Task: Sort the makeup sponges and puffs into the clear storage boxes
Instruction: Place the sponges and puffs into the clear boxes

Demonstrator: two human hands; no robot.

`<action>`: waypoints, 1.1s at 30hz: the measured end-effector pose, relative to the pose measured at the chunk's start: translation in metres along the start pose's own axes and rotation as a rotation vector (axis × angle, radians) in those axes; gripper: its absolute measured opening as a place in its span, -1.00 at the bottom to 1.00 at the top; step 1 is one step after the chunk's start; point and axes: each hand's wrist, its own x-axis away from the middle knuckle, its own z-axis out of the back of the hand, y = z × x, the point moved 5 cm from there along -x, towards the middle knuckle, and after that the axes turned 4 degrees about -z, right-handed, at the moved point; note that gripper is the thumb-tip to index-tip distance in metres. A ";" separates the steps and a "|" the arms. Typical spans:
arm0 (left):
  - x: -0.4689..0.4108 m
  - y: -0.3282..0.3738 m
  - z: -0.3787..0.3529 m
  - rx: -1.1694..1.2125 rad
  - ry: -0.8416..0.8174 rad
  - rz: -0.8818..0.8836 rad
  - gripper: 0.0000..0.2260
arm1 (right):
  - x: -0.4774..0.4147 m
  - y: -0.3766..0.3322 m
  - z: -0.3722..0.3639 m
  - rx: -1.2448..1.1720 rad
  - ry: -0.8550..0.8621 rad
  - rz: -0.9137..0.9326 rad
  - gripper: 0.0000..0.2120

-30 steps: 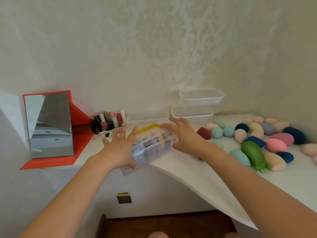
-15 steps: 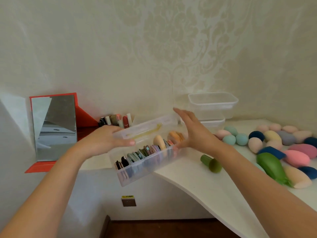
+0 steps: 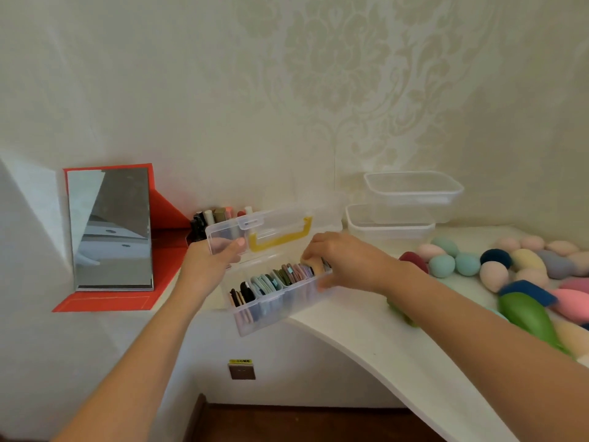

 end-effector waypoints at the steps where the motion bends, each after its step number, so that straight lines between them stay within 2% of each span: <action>1: 0.000 -0.003 -0.001 0.023 0.041 -0.008 -0.83 | -0.002 -0.002 0.002 0.036 -0.015 0.013 -0.56; 5: 0.000 -0.006 -0.003 0.037 0.130 -0.059 -0.88 | -0.009 -0.008 0.006 0.102 -0.097 0.035 -0.64; 10: 0.001 -0.008 -0.005 0.010 0.181 -0.109 -0.88 | -0.009 -0.010 0.006 0.177 -0.078 -0.002 -0.78; 14: 0.003 -0.009 -0.006 0.011 0.199 -0.122 -0.88 | -0.011 -0.008 0.001 0.196 -0.075 -0.009 -0.79; 18: 0.007 -0.008 -0.008 -0.022 0.206 -0.146 -0.83 | -0.010 -0.009 0.004 0.099 -0.132 -0.037 -0.75; 20: 0.007 -0.009 -0.008 -0.035 0.215 -0.149 -0.81 | -0.012 -0.006 0.010 -0.067 -0.201 -0.130 -0.64; 22: 0.007 -0.010 -0.008 -0.040 0.217 -0.145 -0.79 | -0.021 -0.003 0.017 -0.155 -0.146 -0.209 -0.58; 24: 0.006 -0.009 -0.008 -0.037 0.219 -0.145 -0.78 | -0.031 -0.005 0.019 -0.077 -0.071 -0.254 -0.69; 27: 0.006 -0.010 -0.009 -0.027 0.223 -0.148 -0.78 | -0.039 -0.012 0.008 0.070 -0.112 -0.341 -0.88; 30: 0.006 -0.010 -0.009 -0.037 0.231 -0.142 -0.77 | -0.043 -0.022 0.006 0.151 -0.155 -0.429 -0.68; 33: 0.007 -0.008 -0.010 -0.072 0.237 -0.150 -0.79 | -0.046 -0.031 0.008 0.158 -0.228 -0.449 -0.68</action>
